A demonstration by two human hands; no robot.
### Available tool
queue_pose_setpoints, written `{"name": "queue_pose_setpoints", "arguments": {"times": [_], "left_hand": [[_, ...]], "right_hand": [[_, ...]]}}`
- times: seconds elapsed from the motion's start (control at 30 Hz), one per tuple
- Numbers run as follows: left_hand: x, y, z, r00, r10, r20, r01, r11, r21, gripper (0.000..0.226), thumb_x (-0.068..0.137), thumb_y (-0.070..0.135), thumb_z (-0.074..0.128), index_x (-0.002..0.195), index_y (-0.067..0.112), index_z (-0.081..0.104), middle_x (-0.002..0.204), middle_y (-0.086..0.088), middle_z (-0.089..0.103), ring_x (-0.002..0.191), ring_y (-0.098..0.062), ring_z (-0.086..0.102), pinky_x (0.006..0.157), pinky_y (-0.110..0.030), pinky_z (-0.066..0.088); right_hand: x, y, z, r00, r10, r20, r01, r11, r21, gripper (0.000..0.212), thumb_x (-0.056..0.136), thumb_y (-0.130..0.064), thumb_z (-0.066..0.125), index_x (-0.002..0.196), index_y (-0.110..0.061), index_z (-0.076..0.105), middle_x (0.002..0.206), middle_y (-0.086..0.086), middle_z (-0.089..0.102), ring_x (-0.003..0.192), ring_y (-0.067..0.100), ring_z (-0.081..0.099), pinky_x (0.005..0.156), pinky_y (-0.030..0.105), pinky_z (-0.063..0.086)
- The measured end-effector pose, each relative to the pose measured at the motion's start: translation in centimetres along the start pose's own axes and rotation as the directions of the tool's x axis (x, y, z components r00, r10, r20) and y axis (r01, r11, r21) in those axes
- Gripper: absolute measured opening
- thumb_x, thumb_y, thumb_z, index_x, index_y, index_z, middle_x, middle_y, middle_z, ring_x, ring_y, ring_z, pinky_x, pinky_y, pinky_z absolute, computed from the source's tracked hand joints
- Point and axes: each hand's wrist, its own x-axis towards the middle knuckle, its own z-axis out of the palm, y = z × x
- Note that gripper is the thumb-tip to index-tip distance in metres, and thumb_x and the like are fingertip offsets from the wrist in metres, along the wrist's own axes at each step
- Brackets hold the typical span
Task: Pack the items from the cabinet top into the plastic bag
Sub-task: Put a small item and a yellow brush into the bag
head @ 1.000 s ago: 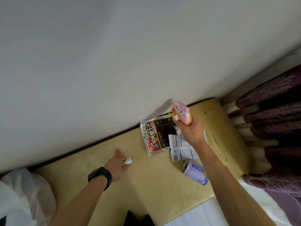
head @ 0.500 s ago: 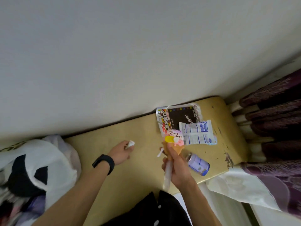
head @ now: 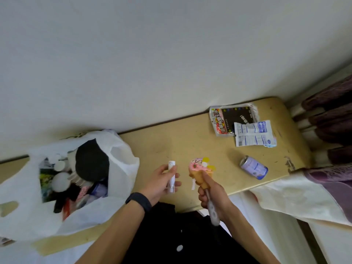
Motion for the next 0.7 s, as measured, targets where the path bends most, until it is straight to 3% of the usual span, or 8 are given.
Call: {"name": "queue_pose_setpoints", "arguments": {"times": [0.07, 0.13, 0.27, 0.37, 0.47, 0.6, 0.67, 0.7], "left_hand": [[-1.5, 0.5, -0.4, 0.998, 0.047, 0.035, -0.047, 0.999, -0.006, 0.046, 0.085, 0.043, 0.073, 0.117, 0.014, 0.059, 0.103, -0.006, 0.07, 0.077, -0.021, 0.067, 0.059, -0.029, 0.051], [-3.2, 1.2, -1.2, 0.98, 0.185, 0.075, -0.19, 0.979, 0.07, 0.06, 0.073, 0.053, 0.081, 0.111, 0.01, 0.065, 0.093, -0.007, 0.07, 0.073, -0.02, 0.061, 0.056, -0.029, 0.043], [-7.9, 3.3, -3.7, 0.92, 0.381, 0.096, -0.39, 0.915, 0.103, 0.03, 0.086, 0.035, 0.074, 0.097, 0.007, 0.07, 0.087, -0.012, 0.073, 0.072, -0.02, 0.064, 0.062, -0.03, 0.047], [-12.2, 4.4, -6.7, 0.877, 0.479, 0.04, -0.48, 0.875, 0.062, 0.033, 0.086, 0.029, 0.071, 0.109, 0.005, 0.067, 0.102, -0.014, 0.073, 0.092, -0.028, 0.07, 0.078, -0.038, 0.057], [-16.5, 5.3, -11.2, 0.844, 0.53, -0.08, -0.53, 0.848, 0.02, 0.028, 0.089, 0.023, 0.066, 0.113, 0.008, 0.066, 0.106, -0.014, 0.072, 0.093, -0.023, 0.07, 0.081, -0.038, 0.057], [-19.1, 5.8, -18.1, 0.813, 0.518, -0.266, -0.507, 0.854, 0.115, 0.012, 0.095, 0.019, 0.061, 0.092, 0.012, 0.071, 0.082, -0.003, 0.075, 0.075, -0.011, 0.07, 0.066, -0.024, 0.055], [-18.0, 5.4, -21.1, 0.845, 0.414, -0.339, -0.395, 0.91, 0.126, 0.014, 0.095, 0.018, 0.062, 0.089, 0.008, 0.069, 0.076, -0.003, 0.073, 0.065, -0.007, 0.069, 0.057, -0.018, 0.052], [-16.9, 4.9, -22.3, 0.885, 0.318, -0.34, -0.321, 0.946, 0.046, 0.015, 0.096, 0.016, 0.061, 0.09, 0.004, 0.067, 0.078, -0.008, 0.071, 0.061, -0.01, 0.068, 0.054, -0.02, 0.053]], "right_hand": [[-1.8, -0.2, 2.1, 0.99, -0.059, 0.131, 0.072, 0.993, -0.089, 0.038, 0.095, -0.046, 0.057, 0.1, -0.01, 0.064, 0.064, 0.004, 0.052, 0.043, 0.015, 0.037, 0.042, 0.022, 0.027], [-3.7, -0.2, 4.2, 0.964, -0.128, 0.233, 0.163, 0.977, -0.137, 0.039, 0.091, -0.045, 0.061, 0.1, -0.007, 0.061, 0.073, 0.008, 0.058, 0.045, 0.019, 0.042, 0.043, 0.025, 0.032], [-6.6, -0.8, 6.8, 0.894, -0.208, 0.397, 0.306, 0.93, -0.203, 0.051, 0.086, -0.048, 0.069, 0.107, -0.002, 0.065, 0.088, 0.014, 0.066, 0.06, 0.027, 0.056, 0.058, 0.035, 0.046], [-7.3, -1.1, 8.5, 0.839, -0.187, 0.51, 0.369, 0.885, -0.282, 0.057, 0.074, -0.057, 0.071, 0.108, -0.012, 0.071, 0.1, 0.013, 0.07, 0.082, 0.027, 0.063, 0.077, 0.04, 0.048], [-7.2, -0.5, 11.6, 0.829, -0.237, 0.507, 0.426, 0.855, -0.296, 0.081, 0.065, -0.074, 0.069, 0.117, -0.013, 0.065, 0.116, 0.008, 0.069, 0.093, 0.022, 0.066, 0.078, 0.036, 0.049], [-5.7, 0.5, 16.9, 0.832, -0.478, 0.283, 0.542, 0.59, -0.599, 0.095, 0.063, -0.077, 0.068, 0.138, -0.025, 0.045, 0.139, -0.006, 0.05, 0.111, 0.011, 0.06, 0.083, 0.029, 0.051], [-4.3, 0.6, 19.4, 0.813, -0.519, 0.264, 0.518, 0.44, -0.734, 0.103, 0.067, -0.073, 0.072, 0.148, -0.025, 0.031, 0.148, -0.003, 0.036, 0.125, 0.018, 0.05, 0.097, 0.038, 0.049], [-3.5, 0.6, 20.5, 0.812, -0.521, 0.263, 0.485, 0.352, -0.801, 0.1, 0.07, -0.07, 0.071, 0.149, -0.024, 0.03, 0.149, -0.001, 0.033, 0.131, 0.022, 0.045, 0.102, 0.041, 0.045]]}}
